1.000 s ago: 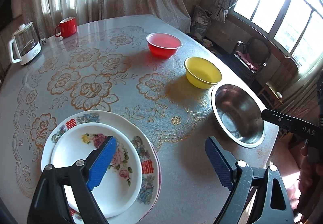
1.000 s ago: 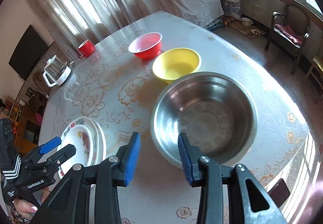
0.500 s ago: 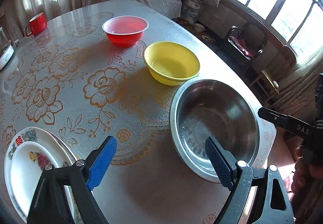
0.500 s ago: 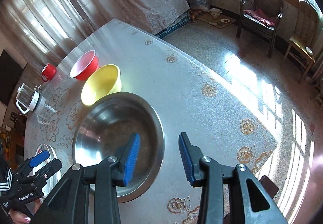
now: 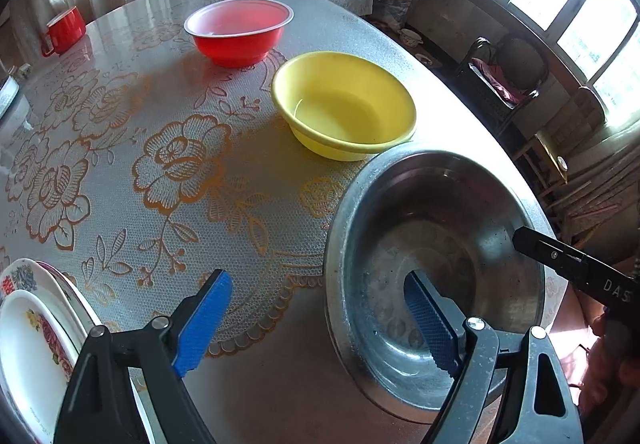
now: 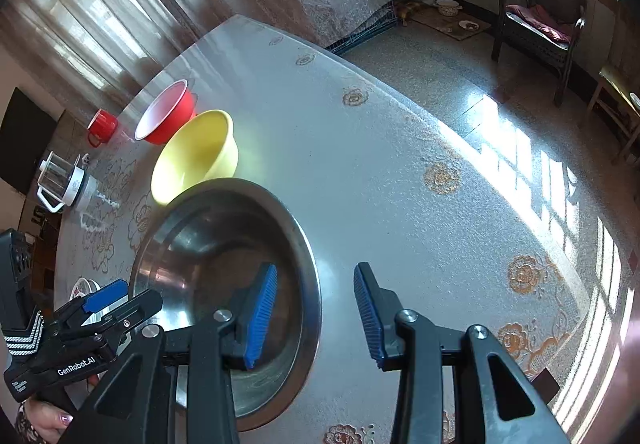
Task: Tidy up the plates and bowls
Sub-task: 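Move the right gripper to the rim of the steel bowl, then close the right gripper on the steel bowl rim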
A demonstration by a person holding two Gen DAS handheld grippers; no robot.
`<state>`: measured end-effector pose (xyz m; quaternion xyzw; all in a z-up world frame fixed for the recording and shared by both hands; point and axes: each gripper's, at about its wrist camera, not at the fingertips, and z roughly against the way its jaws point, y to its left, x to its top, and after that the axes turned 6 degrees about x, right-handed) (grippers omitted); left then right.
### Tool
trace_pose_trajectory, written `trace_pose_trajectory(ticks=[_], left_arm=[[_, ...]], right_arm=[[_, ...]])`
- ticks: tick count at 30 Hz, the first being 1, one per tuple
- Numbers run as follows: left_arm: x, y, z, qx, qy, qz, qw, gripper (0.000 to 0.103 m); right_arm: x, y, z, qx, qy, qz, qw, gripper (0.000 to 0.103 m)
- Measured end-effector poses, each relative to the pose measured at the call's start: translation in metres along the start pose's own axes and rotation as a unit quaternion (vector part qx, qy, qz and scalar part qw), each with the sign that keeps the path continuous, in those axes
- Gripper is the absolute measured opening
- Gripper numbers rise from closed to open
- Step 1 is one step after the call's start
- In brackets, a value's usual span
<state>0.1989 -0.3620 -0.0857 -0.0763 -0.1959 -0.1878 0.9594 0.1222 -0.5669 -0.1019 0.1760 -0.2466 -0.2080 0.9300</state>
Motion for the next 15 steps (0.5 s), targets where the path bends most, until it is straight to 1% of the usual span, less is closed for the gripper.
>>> trace_pose_trajectory(ticks=[3,6,8,9,11,12,13,14,15], left_arm=[[0.001,-0.002,-0.002,0.005,0.0,-0.006,1.0,0.085],[0.001,-0.004,-0.005,0.006,0.001,-0.008,0.9999,0.081],[0.001,-0.005,-0.008,0.004,0.003,-0.011,0.9999,0.071],[0.002,-0.006,-0.009,0.002,0.006,-0.013,0.9999,0.069],[0.001,-0.008,-0.012,-0.004,0.011,-0.019,0.9998,0.059],[0.0,-0.009,-0.012,-0.007,0.011,-0.022,0.9997,0.056],[-0.001,-0.01,-0.013,-0.008,0.012,-0.025,0.9996,0.05],[-0.001,-0.011,-0.014,-0.008,0.013,-0.029,0.9995,0.044],[-0.001,-0.011,-0.015,-0.007,0.015,-0.033,0.9993,0.041]], right_arm=[[0.001,0.003,-0.005,0.011,0.006,0.004,1.0,0.04],[0.003,0.005,-0.012,0.012,0.011,0.005,1.0,0.04],[0.004,0.005,-0.016,0.01,0.015,0.005,1.0,0.04],[0.003,0.006,-0.019,0.01,0.018,0.005,1.0,0.04],[0.002,0.009,-0.023,0.009,0.023,0.006,1.0,0.04],[0.002,0.01,-0.025,0.01,0.023,0.006,1.0,0.04],[0.001,0.012,-0.026,0.01,0.022,0.006,1.0,0.039],[0.002,0.013,-0.027,0.01,0.023,0.008,1.0,0.034],[0.002,0.014,-0.028,0.004,0.022,0.011,1.0,0.034]])
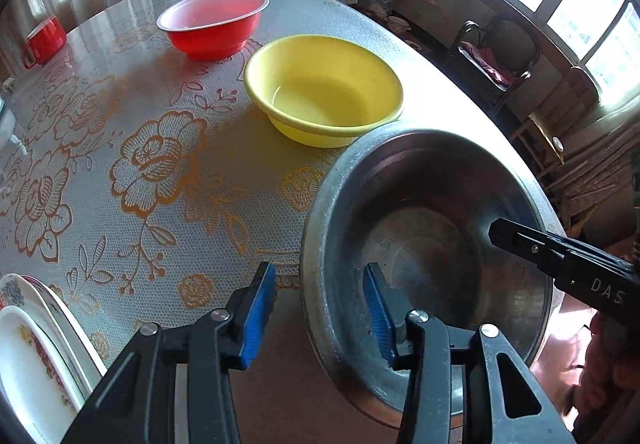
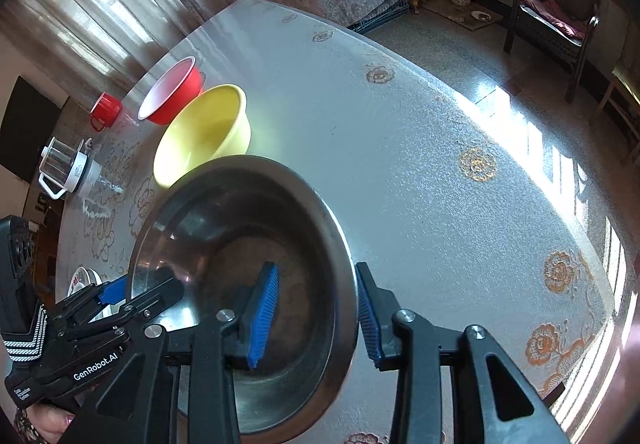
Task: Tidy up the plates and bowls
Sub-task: 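Close the right gripper on the steel bowl rim, then lift the steel bowl with the right gripper and lower it beside the plate stack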
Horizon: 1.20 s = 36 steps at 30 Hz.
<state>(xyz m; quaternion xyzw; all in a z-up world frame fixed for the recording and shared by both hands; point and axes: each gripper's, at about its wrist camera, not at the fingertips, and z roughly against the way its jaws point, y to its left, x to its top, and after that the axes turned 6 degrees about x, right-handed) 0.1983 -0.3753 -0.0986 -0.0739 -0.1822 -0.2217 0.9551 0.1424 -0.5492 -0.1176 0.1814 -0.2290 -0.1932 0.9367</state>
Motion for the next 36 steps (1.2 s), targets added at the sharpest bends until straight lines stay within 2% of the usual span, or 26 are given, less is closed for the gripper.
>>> trace_pose_trajectory(ticks=[3,5,10,19,36], left_arm=[[-0.001,-0.002,-0.001,-0.001,0.003,-0.011,0.9999,0.033],[-0.003,-0.005,0.001,0.003,0.0,-0.02,0.9998,0.03],[-0.005,-0.003,0.002,0.011,-0.004,-0.028,0.9995,0.023],[-0.025,0.02,0.022,0.002,-0.013,-0.015,0.9998,0.022],[-0.058,0.07,0.043,0.029,-0.015,0.022,0.9992,0.022]], right_arm=[[-0.001,0.002,0.0,-0.007,-0.004,0.008,1.0,0.03],[-0.001,0.002,0.002,-0.011,-0.004,0.012,1.0,0.022],[-0.005,0.002,0.003,-0.023,-0.006,0.016,1.0,0.018],[-0.014,0.01,0.003,-0.008,-0.001,0.004,1.0,0.015],[-0.028,0.08,-0.018,0.018,0.003,0.067,0.998,0.015]])
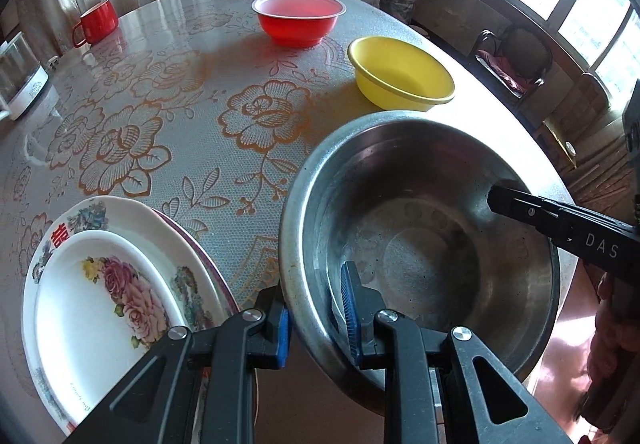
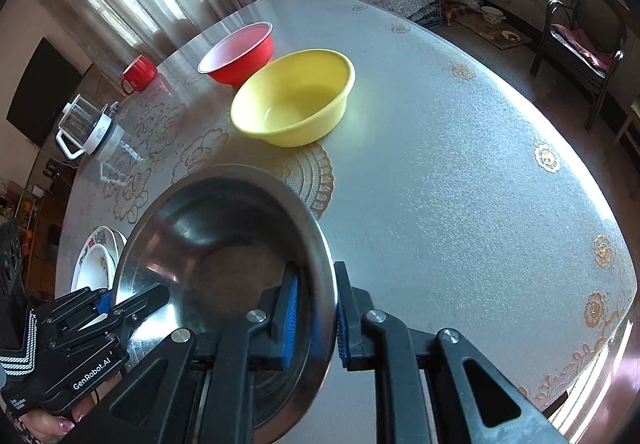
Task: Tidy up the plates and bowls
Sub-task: 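Lift the steel bowl with the right gripper and lower it beside the plate stack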
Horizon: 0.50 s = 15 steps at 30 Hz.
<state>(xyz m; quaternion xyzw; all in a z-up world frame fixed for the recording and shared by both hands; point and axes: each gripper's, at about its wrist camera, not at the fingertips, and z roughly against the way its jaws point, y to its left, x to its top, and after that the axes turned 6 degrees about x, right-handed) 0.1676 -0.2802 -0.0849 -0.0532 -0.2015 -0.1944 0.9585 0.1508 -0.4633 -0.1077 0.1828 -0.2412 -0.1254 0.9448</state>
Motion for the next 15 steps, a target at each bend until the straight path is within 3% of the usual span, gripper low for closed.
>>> trace_pose_trajectory(ticks=[15], left_arm=[[-0.006,-0.002,-0.009,0.01,0.008,-0.021,0.9997,0.025]], right_arm=[[0.008,0.009,-0.024,-0.004,-0.008,0.045,0.999,0.02]])
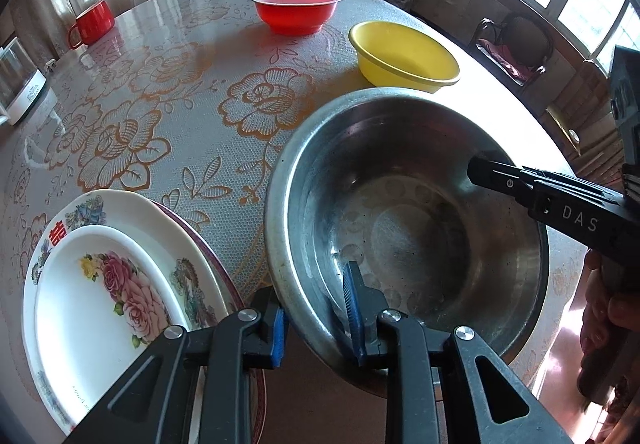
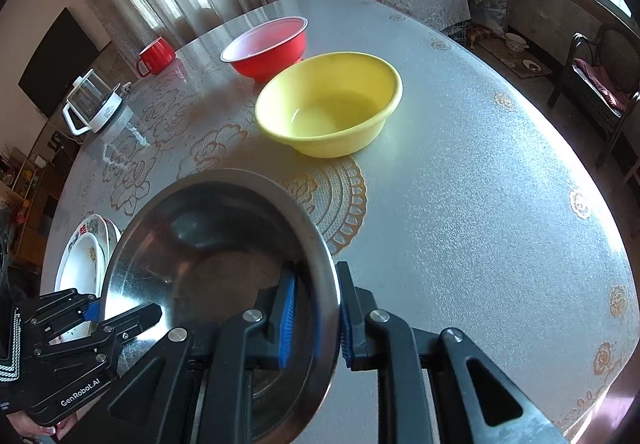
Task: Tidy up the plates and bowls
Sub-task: 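Lift the steel bowl with the right gripper and lower it beside the plate stack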
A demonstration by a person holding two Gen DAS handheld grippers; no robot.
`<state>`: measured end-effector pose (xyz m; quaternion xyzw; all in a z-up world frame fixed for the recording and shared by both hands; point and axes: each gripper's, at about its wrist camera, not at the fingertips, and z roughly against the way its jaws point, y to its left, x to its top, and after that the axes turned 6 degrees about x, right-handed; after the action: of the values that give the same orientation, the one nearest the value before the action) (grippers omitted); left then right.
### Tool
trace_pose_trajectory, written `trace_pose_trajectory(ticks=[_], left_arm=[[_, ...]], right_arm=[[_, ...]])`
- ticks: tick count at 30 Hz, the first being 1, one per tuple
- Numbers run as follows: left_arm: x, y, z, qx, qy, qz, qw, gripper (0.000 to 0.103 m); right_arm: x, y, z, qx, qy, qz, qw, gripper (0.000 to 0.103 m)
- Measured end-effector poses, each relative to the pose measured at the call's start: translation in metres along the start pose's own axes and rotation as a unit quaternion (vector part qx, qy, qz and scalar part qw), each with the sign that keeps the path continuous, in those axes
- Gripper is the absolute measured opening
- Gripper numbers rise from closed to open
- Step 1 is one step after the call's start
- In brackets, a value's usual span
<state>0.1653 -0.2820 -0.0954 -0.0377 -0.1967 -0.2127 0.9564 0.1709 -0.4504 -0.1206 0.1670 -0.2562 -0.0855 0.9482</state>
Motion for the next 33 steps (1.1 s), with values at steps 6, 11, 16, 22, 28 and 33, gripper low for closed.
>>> trace_pose_trajectory(ticks=[6,11,16,22,28,33], left_arm=[[0.0,0.002,-0.001,-0.006,0.005,0.003,1.0,0.026],[0.001,0.006,0.008,0.001,-0.004,0.004,1.0,0.028],[0.002,0.008,0.016,0.006,-0.013,0.01,0.9998,0.046],[0.005,0.011,0.03,0.007,-0.032,0.015,0.9993,0.046],[0.017,0.019,0.045,0.002,-0.056,0.027,0.9981,0.056],[0.036,0.017,0.046,-0.006,-0.062,0.029,0.9976,0.06]], right_arm=[[-0.003,-0.007,0.013,0.016,-0.01,-0.026,0.999,0.03],[-0.008,-0.013,0.024,0.027,-0.017,-0.053,0.998,0.032],[-0.012,-0.01,0.03,0.029,-0.019,-0.053,0.998,0.032],[-0.01,-0.01,0.038,0.037,-0.033,-0.063,0.997,0.031],[-0.005,-0.017,0.05,0.034,-0.055,-0.073,0.995,0.032],[-0.006,-0.026,0.054,0.028,-0.058,-0.087,0.994,0.032]])
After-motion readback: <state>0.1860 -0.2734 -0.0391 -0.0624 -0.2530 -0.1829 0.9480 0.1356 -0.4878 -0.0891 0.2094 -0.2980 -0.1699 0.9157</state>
